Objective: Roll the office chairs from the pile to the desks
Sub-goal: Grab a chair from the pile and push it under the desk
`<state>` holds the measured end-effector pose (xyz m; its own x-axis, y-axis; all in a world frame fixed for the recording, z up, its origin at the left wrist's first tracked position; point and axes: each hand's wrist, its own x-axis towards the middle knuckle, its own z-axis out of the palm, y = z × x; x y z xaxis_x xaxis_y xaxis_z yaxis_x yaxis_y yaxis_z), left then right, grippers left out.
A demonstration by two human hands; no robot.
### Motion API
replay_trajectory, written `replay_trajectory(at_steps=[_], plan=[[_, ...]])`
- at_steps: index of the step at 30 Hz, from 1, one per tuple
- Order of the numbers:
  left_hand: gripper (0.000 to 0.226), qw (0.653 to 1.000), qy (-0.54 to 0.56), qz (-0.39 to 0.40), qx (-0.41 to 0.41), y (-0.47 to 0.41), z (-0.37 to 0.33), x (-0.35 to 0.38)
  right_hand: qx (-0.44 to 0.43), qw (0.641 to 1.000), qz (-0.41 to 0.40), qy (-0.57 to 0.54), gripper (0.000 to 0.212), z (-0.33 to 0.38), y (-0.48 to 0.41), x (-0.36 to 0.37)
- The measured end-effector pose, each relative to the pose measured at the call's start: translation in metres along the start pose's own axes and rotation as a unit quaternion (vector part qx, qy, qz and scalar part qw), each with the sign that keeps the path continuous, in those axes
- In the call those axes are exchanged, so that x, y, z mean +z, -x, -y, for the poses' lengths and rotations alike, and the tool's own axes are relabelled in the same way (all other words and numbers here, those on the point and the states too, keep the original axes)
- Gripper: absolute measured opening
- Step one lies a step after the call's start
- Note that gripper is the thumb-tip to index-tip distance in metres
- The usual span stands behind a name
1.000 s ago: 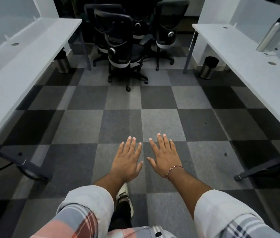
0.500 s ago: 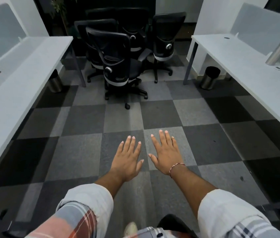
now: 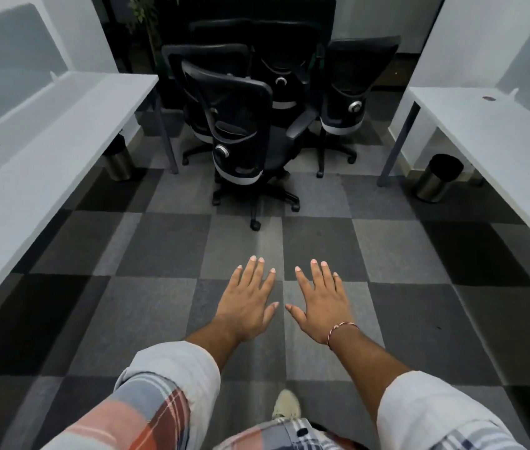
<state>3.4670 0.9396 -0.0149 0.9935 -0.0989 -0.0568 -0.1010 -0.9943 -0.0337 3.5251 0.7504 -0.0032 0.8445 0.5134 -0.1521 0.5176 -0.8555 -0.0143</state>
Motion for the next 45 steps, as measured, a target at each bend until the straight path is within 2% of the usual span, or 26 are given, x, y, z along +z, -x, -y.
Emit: replay_trajectory(at_steps=[4,7,17,25,32,41,45], plan=[[0.072,0.999,0.005,-0.024,-0.046,-0.059,0.019,-0.006,-0.027,1.0,-0.006,0.005,0.08,-0.024,-0.066,-0.019],[0.072,0.999,0.013,-0.012,-0.046,-0.094,0.035,-0.005,-0.038,0.999,-0.011,0.001,0.08,-0.036,-0.108,-0.031],[0.07,0.999,0.001,-0.044,-0.028,-0.251,0.119,0.003,-0.04,0.999,-0.021,-0.001,0.081,-0.055,-0.278,-0.05],[0.072,0.997,-0.005,-0.081,0.006,-0.368,0.224,-0.026,-0.01,0.998,-0.063,-0.015,0.079,-0.043,-0.421,-0.088],[0.071,0.994,-0.009,-0.112,-0.018,-0.448,0.311,-0.058,-0.01,0.994,-0.098,-0.035,0.076,-0.027,-0.526,-0.128],[0.084,0.991,-0.014,-0.128,-0.038,-0.551,0.399,-0.079,-0.063,0.989,-0.132,-0.035,0.082,-0.009,-0.663,-0.161],[0.086,0.99,-0.023,-0.131,-0.049,-0.6,0.436,-0.091,-0.1,0.979,-0.177,-0.008,0.082,-0.003,-0.726,-0.181]])
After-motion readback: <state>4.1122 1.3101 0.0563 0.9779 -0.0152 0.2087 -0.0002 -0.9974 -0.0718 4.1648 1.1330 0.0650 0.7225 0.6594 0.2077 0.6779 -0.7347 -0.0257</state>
